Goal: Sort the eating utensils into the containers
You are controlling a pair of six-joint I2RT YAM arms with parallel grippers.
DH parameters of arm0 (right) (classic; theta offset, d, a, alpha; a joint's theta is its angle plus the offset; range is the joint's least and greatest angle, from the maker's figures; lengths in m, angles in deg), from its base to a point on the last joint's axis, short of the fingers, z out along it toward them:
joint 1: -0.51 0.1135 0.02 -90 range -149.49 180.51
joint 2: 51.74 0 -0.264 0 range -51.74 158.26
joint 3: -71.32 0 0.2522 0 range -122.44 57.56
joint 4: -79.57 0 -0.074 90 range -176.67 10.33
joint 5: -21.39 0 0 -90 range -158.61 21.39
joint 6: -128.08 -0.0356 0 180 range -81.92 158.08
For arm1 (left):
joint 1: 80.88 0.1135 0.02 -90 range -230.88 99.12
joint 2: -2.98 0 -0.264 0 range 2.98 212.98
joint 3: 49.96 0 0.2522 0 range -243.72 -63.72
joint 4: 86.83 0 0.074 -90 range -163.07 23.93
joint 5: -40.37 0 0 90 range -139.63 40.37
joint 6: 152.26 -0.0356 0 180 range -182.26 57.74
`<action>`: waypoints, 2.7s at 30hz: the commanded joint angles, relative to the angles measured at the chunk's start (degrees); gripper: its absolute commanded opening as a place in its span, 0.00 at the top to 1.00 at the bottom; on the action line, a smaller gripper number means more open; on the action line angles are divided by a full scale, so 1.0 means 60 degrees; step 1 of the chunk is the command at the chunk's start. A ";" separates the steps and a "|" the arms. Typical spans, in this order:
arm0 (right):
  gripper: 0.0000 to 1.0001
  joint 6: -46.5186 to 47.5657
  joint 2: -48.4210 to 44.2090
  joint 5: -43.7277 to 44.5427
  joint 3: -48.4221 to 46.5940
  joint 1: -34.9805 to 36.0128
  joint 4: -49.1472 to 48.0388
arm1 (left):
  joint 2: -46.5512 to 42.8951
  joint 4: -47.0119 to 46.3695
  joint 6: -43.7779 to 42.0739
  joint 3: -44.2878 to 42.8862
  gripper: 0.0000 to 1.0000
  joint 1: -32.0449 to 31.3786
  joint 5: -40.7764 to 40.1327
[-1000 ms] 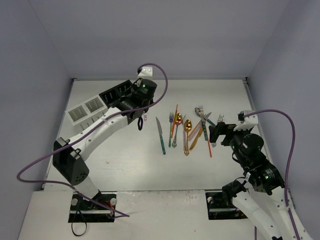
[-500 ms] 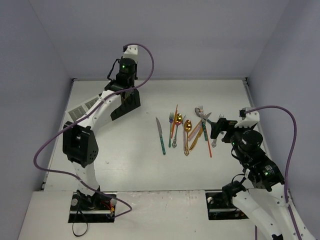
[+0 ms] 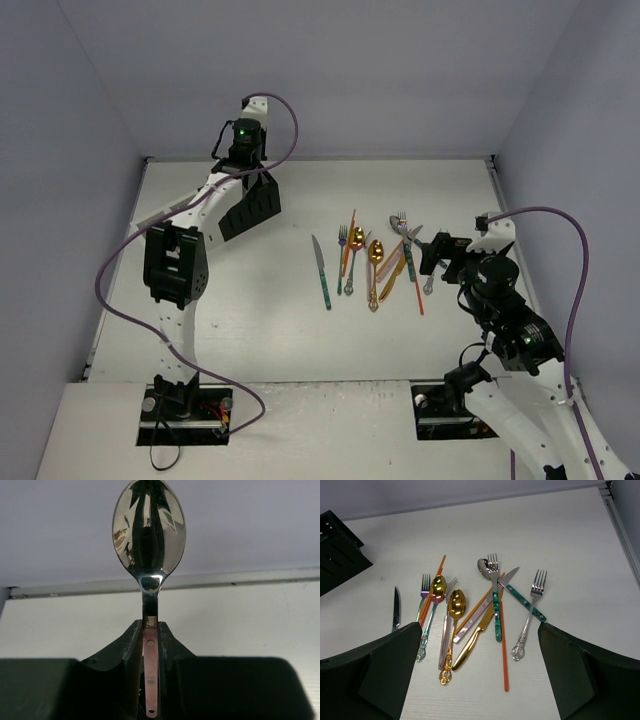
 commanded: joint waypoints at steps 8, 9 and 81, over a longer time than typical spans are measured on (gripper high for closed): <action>0.00 -0.0112 0.0303 0.0385 0.0141 0.0055 -0.0554 | -0.0959 -0.1081 0.0846 0.1177 0.89 -0.0052 0.0424; 0.00 -0.0098 0.0310 0.0377 0.0148 0.0048 -0.0561 | -0.1074 -0.1067 0.0853 0.1306 0.85 -0.0088 0.0431; 0.00 -0.0390 -0.0093 0.0290 -0.0080 0.0056 0.0238 | 0.2705 0.6901 0.5452 -0.2067 0.99 -0.5200 0.0905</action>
